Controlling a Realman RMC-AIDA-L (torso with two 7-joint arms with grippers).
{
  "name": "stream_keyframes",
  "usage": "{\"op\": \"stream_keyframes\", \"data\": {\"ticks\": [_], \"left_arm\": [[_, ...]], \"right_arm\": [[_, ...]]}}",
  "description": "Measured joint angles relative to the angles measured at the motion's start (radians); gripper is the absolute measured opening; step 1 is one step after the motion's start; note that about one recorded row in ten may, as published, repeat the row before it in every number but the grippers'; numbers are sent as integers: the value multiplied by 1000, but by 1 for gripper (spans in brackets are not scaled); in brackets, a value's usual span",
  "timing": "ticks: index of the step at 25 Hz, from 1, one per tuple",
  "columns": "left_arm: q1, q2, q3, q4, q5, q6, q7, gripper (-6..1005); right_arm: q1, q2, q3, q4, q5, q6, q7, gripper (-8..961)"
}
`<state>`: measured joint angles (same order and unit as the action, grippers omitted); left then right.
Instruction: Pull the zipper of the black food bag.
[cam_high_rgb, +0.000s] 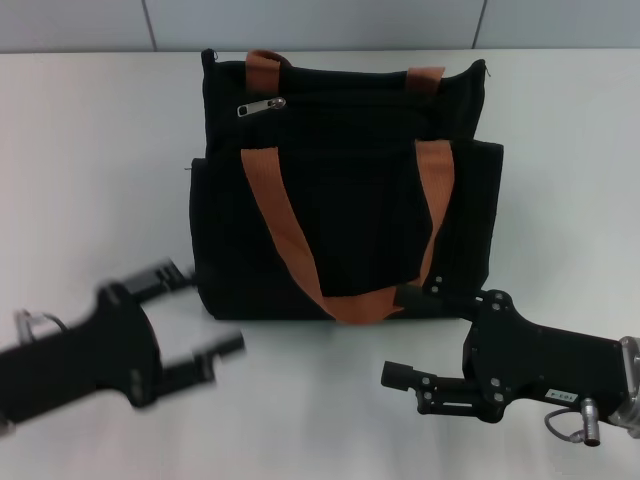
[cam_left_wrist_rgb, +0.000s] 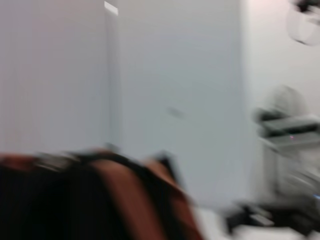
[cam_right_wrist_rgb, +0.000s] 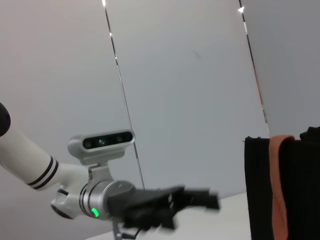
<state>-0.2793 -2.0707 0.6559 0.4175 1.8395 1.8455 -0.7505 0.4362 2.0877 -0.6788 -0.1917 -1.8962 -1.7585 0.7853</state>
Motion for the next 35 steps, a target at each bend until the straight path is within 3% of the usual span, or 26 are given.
{"op": "stream_keyframes", "data": {"ticks": [2, 6, 11, 17, 25, 35], "left_arm": [[-14, -1, -139, -41, -37, -15, -15, 686], [-53, 2, -224, -43, -66, -75, -82, 675], [-124, 3, -257, -13, -72, -176, -150, 662], [-215, 5, -204, 26, -42, -265, -233, 647], [-244, -1, -63, 81, -39, -323, -258, 626], [-267, -3, -55, 83, -56, -368, -291, 600]], "right_arm": [[0, 0, 1, 7, 0, 4, 0, 830], [1, 0, 2, 11, 0, 5, 0, 830], [5, 1, 7, 31, 0, 6, -7, 830], [9, 2, 12, 65, 0, 7, -37, 830], [9, 2, 15, 80, 0, 24, -38, 830], [12, 2, 29, 89, 0, 28, -38, 830]]}}
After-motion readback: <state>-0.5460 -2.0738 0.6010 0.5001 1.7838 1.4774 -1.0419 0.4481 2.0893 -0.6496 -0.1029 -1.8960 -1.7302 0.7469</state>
